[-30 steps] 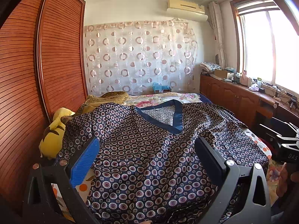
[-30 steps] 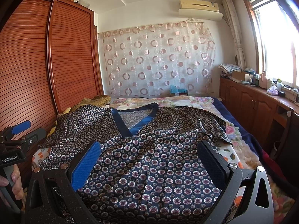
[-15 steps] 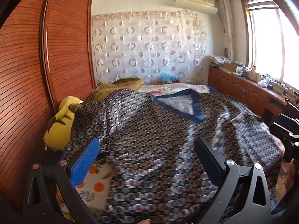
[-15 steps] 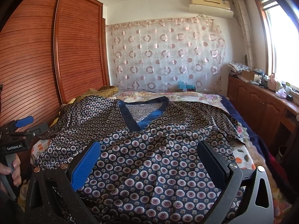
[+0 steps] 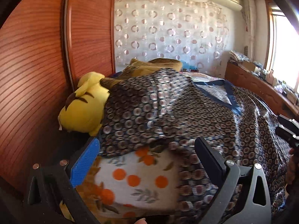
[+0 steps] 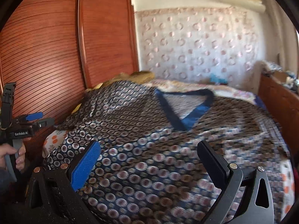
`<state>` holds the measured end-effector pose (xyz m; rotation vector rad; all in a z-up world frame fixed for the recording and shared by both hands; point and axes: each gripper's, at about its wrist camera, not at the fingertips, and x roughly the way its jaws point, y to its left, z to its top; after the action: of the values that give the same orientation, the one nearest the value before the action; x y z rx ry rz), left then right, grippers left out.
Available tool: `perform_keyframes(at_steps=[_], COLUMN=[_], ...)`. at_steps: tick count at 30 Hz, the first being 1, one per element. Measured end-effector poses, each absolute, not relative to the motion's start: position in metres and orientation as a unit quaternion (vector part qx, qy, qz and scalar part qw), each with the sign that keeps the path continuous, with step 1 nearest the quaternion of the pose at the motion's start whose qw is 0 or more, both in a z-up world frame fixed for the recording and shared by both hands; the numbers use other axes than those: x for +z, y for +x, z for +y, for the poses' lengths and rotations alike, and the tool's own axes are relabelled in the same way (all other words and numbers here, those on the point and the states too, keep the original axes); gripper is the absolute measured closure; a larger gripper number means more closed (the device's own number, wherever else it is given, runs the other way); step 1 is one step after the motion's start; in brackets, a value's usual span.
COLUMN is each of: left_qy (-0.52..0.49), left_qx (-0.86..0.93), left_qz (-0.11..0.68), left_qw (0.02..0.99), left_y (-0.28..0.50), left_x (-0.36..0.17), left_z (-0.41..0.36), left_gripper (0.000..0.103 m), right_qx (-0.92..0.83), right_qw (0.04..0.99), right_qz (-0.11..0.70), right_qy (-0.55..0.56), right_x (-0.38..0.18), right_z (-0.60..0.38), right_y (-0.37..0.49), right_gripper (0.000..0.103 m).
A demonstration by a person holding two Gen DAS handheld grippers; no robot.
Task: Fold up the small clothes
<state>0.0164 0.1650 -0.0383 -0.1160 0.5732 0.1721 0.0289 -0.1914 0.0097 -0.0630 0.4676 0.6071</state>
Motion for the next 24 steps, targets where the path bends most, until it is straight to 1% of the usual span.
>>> perform_keyframes(at_steps=[5, 9, 10, 12, 16, 19, 21, 23, 24], left_qy=[-0.094, -0.133, -0.141, -0.152, -0.168, -0.182, -0.202, -0.231, -0.237], left_qx=[0.096, 0.099, 0.096, 0.093, 0.097, 0.087, 0.072, 0.06, 0.058], left_qz=[0.303, 0.319, 0.322, 0.331, 0.367, 0.379, 0.383, 0.381, 0.38], left_qw=[0.944, 0.933, 0.931, 0.927, 0.91, 0.903, 0.899, 0.893, 0.892], left_y=[0.02, 0.024, 0.026, 0.032, 0.046, 0.048, 0.049, 0.05, 0.052], left_x=[-0.053, -0.063, -0.066, -0.071, -0.086, -0.093, -0.096, -0.099, -0.099], left_z=[0.202, 0.226, 0.231, 0.238, 0.245, 0.248, 0.25, 0.254, 0.256], left_gripper=[0.002, 0.008, 0.011, 0.013, 0.013, 0.014, 0.021, 0.034, 0.037], right_qx=[0.309, 0.31, 0.312, 0.314, 0.306, 0.302, 0.301, 0.3, 0.299], right_qw=[0.914, 0.907, 0.904, 0.901, 0.906, 0.908, 0.91, 0.911, 0.911], right_qz=[0.258, 0.279, 0.285, 0.293, 0.281, 0.278, 0.274, 0.27, 0.269], right_qy=[-0.055, -0.063, -0.062, -0.063, -0.079, -0.082, -0.084, -0.087, -0.089], right_x=[0.0, -0.009, -0.01, -0.013, -0.007, -0.009, -0.01, -0.014, -0.014], right_z=[-0.178, -0.176, -0.178, -0.179, -0.17, -0.167, -0.162, -0.152, -0.151], right_y=[0.054, 0.066, 0.068, 0.069, 0.067, 0.068, 0.068, 0.067, 0.067], right_gripper=[0.0, 0.0, 0.0, 0.0, 0.0, 0.0, 0.0, 0.0, 0.0])
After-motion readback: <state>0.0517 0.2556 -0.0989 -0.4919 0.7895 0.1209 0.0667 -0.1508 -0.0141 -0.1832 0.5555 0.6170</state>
